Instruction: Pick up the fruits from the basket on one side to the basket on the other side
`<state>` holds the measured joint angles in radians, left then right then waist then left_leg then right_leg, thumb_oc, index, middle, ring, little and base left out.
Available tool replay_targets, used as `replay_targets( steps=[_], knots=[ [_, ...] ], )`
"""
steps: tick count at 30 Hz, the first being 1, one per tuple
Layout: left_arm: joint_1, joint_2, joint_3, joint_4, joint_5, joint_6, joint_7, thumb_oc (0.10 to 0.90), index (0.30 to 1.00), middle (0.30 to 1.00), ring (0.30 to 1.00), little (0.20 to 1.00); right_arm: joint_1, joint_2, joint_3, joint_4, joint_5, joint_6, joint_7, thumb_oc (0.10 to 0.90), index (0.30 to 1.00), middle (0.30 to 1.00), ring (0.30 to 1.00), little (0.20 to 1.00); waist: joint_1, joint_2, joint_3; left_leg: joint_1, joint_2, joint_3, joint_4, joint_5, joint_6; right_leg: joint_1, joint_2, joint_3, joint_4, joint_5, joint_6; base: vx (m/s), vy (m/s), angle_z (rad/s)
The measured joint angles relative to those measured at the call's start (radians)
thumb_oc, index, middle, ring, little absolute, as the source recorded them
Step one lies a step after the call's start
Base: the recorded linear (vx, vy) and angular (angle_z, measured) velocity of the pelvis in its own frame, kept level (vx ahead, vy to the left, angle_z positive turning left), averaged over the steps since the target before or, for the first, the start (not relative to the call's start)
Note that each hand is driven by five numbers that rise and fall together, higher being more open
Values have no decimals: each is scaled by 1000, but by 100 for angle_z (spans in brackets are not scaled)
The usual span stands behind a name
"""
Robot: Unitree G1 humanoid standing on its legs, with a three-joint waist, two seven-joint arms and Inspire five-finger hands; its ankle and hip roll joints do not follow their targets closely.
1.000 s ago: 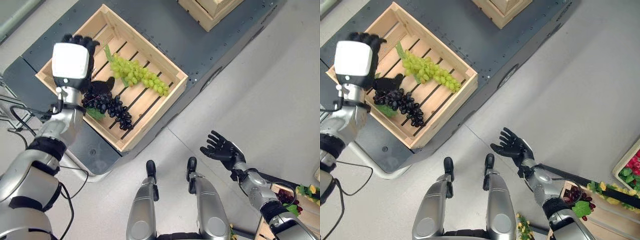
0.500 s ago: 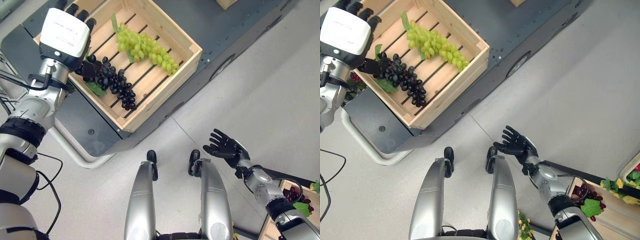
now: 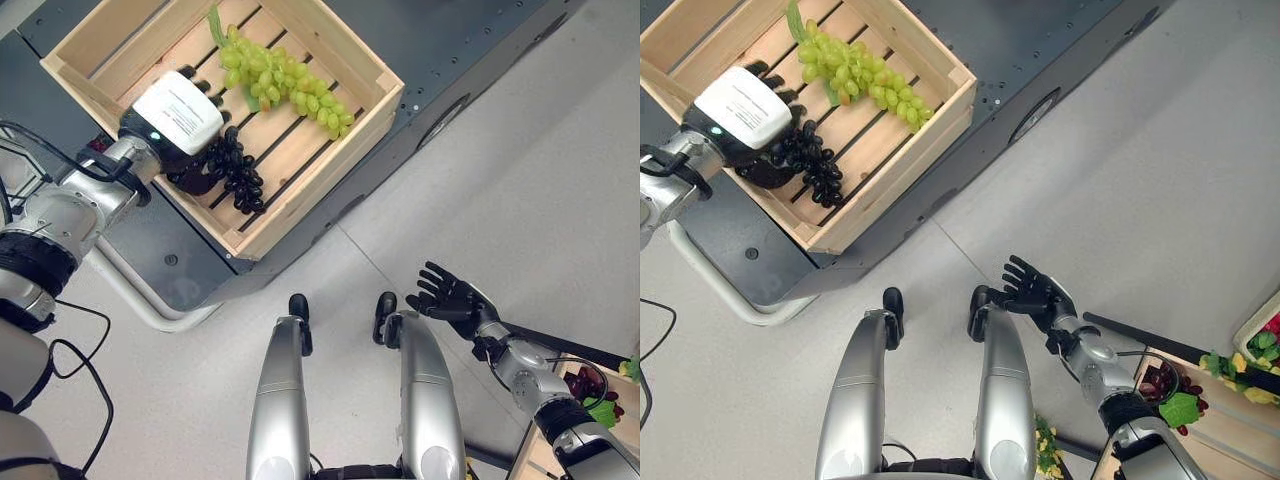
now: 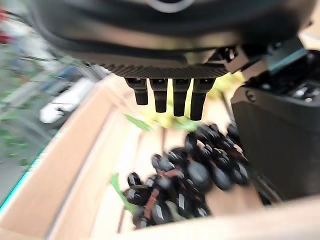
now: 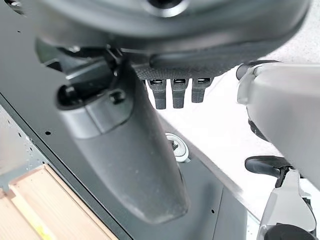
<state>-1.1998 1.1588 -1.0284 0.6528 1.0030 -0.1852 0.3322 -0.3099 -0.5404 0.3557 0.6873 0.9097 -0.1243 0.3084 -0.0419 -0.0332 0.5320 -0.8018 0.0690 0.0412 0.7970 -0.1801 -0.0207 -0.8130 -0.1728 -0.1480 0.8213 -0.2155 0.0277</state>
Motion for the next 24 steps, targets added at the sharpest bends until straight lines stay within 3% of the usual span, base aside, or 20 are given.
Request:
replay_targets(
  steps=[6,9,16,24],
  knots=[
    [-99,0,-105,-15,26,-78,-57,800,900,900,900,900,2,0,0,4,1,0,23,800,900,900,900,900,-1,-1,0,-23,2,-4,10,-2,1,-17,3,-2,0,0,1,2,-13,0],
    [-109,0,-106,-14,45,-96,-70,800,900,900,900,900,1,0,1,8,4,0,29,800,900,900,900,900,-7,-4,1,-38,6,-11,18,-4,-1,-25,8,-8,0,1,2,3,-41,1],
    [-156,-1,-145,27,88,-76,-55,800,900,900,900,900,2,5,3,13,10,-17,39,800,900,900,900,900,-22,-30,0,-66,16,-25,37,-12,1,-30,16,-29,-5,3,5,-2,-46,3],
    [-165,-7,-143,56,121,-49,-74,800,900,900,900,900,3,6,5,-29,58,-31,42,800,900,900,900,900,-26,-40,0,-91,15,-39,35,-12,1,-42,28,-29,-20,5,7,-1,-12,2]
  ],
)
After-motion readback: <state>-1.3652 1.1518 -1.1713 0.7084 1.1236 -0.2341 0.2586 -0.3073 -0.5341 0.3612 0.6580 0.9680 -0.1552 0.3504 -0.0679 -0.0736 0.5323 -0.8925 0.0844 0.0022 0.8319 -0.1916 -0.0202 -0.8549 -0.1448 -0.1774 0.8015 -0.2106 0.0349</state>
